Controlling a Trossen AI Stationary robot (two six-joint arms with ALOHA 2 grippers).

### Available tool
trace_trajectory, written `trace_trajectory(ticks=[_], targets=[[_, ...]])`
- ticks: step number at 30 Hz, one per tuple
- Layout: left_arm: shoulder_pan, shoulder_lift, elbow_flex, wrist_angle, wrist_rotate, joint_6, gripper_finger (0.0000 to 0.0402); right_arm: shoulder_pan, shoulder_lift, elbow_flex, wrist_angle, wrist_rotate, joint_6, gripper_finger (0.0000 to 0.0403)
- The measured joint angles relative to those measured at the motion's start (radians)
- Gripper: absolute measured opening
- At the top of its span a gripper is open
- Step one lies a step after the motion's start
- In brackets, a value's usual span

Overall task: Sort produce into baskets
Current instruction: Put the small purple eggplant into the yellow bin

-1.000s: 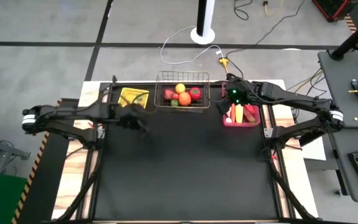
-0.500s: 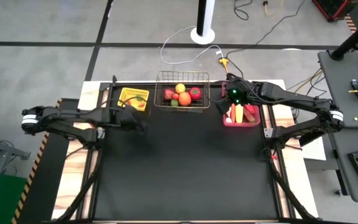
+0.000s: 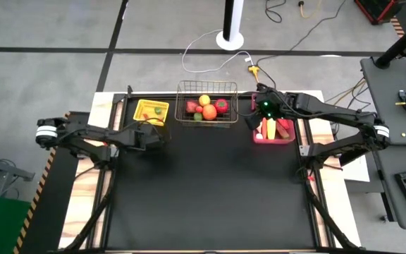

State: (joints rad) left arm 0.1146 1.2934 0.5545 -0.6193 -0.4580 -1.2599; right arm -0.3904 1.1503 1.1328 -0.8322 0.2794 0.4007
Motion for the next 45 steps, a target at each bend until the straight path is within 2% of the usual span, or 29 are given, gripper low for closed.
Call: trace_trajectory(ticks=[4, 12, 19, 26, 30, 39, 45], targets=[[0.000, 0.039, 0.001, 0.002, -0.029, -0.052, 0.0194, 0.000, 0.000, 0.000, 0.000, -0.003, -0.003, 0.0210], [0.000, 0.091, 0.033, -0.002, -0.065, -0.053, 0.0194, 0.000, 0.000, 0.000, 0.000, -0.018, -0.012, 0.0210], [0.000, 0.110, 0.103, 0.002, -0.107, -0.024, 0.0194, 0.000, 0.000, 0.000, 0.000, -0.018, -0.012, 0.0210], [0.009, 0.192, 0.153, 0.008, -0.128, 0.050, 0.0207, 0.000, 0.000, 0.000, 0.000, -0.018, -0.020, 0.0210], [0.029, 0.241, 0.166, 0.009, -0.161, 0.050, 0.0219, 0.000, 0.000, 0.000, 0.000, -0.018, -0.020, 0.0210], [0.058, 0.306, 0.158, 0.018, -0.164, 0.048, 0.0226, 0.000, 0.000, 0.000, 0.000, -0.021, -0.020, 0.0210], [0.067, 0.332, 0.158, 0.066, -0.173, 0.115, 0.0225, 0.000, 0.000, -0.002, -0.001, -0.021, -0.020, 0.0210]])
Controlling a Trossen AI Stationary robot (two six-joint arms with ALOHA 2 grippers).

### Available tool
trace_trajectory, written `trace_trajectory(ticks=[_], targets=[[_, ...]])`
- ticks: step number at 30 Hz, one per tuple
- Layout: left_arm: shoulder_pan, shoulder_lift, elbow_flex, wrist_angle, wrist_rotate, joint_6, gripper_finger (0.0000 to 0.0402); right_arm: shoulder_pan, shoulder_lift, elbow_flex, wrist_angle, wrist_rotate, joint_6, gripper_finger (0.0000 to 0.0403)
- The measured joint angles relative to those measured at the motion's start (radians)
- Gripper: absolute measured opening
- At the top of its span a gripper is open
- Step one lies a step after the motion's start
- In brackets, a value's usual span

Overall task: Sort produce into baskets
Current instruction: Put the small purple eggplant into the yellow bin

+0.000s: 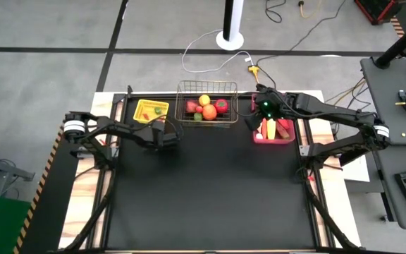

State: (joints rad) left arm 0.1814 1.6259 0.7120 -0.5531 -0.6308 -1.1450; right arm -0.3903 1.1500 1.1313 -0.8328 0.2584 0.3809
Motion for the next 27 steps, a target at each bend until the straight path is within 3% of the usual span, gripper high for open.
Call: trace_trajectory(ticks=[6, 19, 23, 27], targets=[[0.000, 0.005, 0.000, 0.029, 0.007, 0.024, 0.0191, 0.000, 0.000, -0.002, 0.000, 0.000, 0.000, 0.0210], [0.003, 0.004, 0.000, 0.029, 0.020, 0.032, 0.0027, 0.000, 0.000, -0.002, 0.000, 0.000, 0.000, 0.0210], [0.003, -0.002, -0.001, 0.021, 0.031, 0.055, 0.0016, 0.000, 0.000, -0.002, 0.000, 0.000, 0.000, 0.0210], [-0.014, -0.048, 0.006, -0.040, 0.114, 0.084, 0.0018, 0.000, 0.000, -0.002, 0.000, 0.000, 0.000, 0.0210]])
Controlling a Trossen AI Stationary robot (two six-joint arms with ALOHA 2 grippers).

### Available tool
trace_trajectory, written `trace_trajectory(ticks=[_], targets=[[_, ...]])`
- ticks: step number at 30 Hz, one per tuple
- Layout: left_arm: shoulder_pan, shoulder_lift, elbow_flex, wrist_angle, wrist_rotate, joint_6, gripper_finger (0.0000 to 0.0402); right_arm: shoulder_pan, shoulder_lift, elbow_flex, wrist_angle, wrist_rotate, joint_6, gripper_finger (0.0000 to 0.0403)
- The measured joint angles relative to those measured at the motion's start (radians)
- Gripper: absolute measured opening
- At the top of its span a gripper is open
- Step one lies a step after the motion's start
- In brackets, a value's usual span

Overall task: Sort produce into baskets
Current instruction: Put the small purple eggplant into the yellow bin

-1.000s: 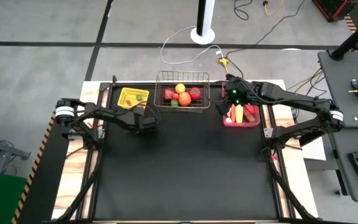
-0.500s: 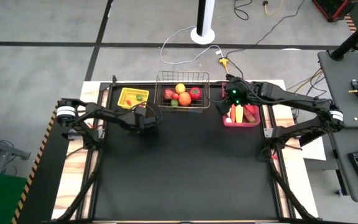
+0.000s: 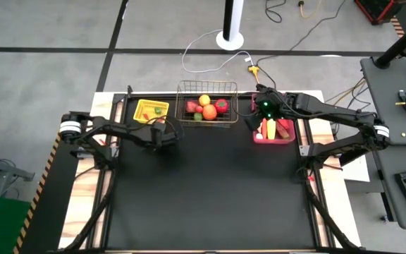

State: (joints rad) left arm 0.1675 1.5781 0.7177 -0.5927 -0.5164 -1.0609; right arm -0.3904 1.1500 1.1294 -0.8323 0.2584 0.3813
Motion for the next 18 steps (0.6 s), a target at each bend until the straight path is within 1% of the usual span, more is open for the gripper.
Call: trace_trajectory(ticks=[3, 7, 10, 12, 14, 18], targets=[[-0.032, -0.067, 0.023, -0.079, 0.014, 0.012, 0.0018, 0.000, 0.000, 0.000, 0.000, 0.000, 0.000, 0.0210], [-0.037, -0.176, 0.056, -0.157, 0.009, 0.096, 0.0018, 0.000, 0.000, 0.000, 0.001, 0.000, 0.002, 0.0210], [-0.027, -0.265, 0.086, -0.169, -0.040, 0.187, 0.0018, 0.000, 0.000, 0.000, 0.001, 0.001, 0.004, 0.0210], [0.001, -0.318, 0.103, -0.178, -0.071, 0.254, 0.0018, 0.000, 0.000, 0.000, 0.002, 0.000, 0.012, 0.0210], [0.050, -0.361, 0.119, -0.176, -0.074, 0.329, 0.0018, 0.000, 0.000, 0.000, 0.004, 0.001, 0.013, 0.0210], [0.183, -0.405, 0.133, -0.172, -0.075, 0.464, 0.0018, 0.000, 0.000, 0.000, 0.010, 0.002, 0.013, 0.0210]])
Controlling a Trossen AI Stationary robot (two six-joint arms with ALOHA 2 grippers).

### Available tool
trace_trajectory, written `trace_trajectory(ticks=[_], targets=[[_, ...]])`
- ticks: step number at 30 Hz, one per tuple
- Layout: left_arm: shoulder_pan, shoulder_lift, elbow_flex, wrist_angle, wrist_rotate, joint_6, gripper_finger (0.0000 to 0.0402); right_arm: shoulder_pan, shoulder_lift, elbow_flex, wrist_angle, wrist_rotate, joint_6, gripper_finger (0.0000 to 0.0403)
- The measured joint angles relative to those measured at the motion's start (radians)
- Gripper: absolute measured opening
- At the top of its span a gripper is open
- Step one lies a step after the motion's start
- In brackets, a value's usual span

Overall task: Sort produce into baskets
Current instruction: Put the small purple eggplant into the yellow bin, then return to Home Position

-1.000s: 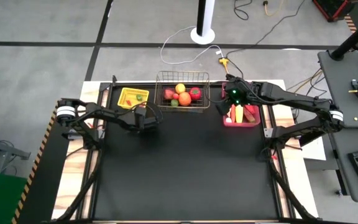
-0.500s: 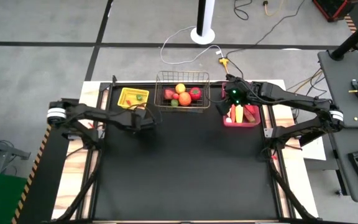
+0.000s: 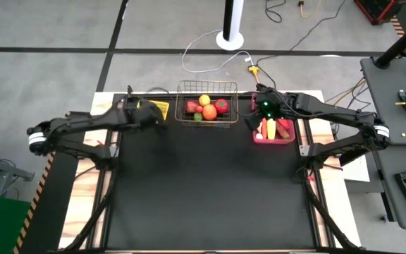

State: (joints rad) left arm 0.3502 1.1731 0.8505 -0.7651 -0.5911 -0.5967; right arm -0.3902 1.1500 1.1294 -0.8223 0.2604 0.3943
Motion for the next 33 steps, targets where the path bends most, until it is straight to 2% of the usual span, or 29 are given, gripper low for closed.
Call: trace_trajectory(ticks=[6, 10, 21, 28, 33], targets=[[0.204, 0.029, -0.007, 0.040, 0.087, 0.167, 0.0018, 0.000, 0.000, 0.000, 0.006, 0.000, 0.004, 0.0210], [0.259, 0.076, -0.008, 0.085, 0.103, 0.238, 0.0025, 0.000, 0.000, 0.000, 0.010, 0.000, 0.006, 0.0210], [0.276, 0.168, -0.008, 0.092, 0.103, 0.254, 0.0104, 0.000, 0.000, 0.000, 0.014, -0.002, 0.006, 0.0210], [0.276, 0.149, -0.008, 0.093, 0.097, 0.251, 0.0149, 0.000, 0.000, 0.000, 0.013, -0.002, 0.003, 0.0210], [0.255, 0.099, -0.001, 0.080, 0.078, 0.247, 0.0164, 0.000, 0.000, -0.002, 0.049, 0.001, -0.065, 0.0210]])
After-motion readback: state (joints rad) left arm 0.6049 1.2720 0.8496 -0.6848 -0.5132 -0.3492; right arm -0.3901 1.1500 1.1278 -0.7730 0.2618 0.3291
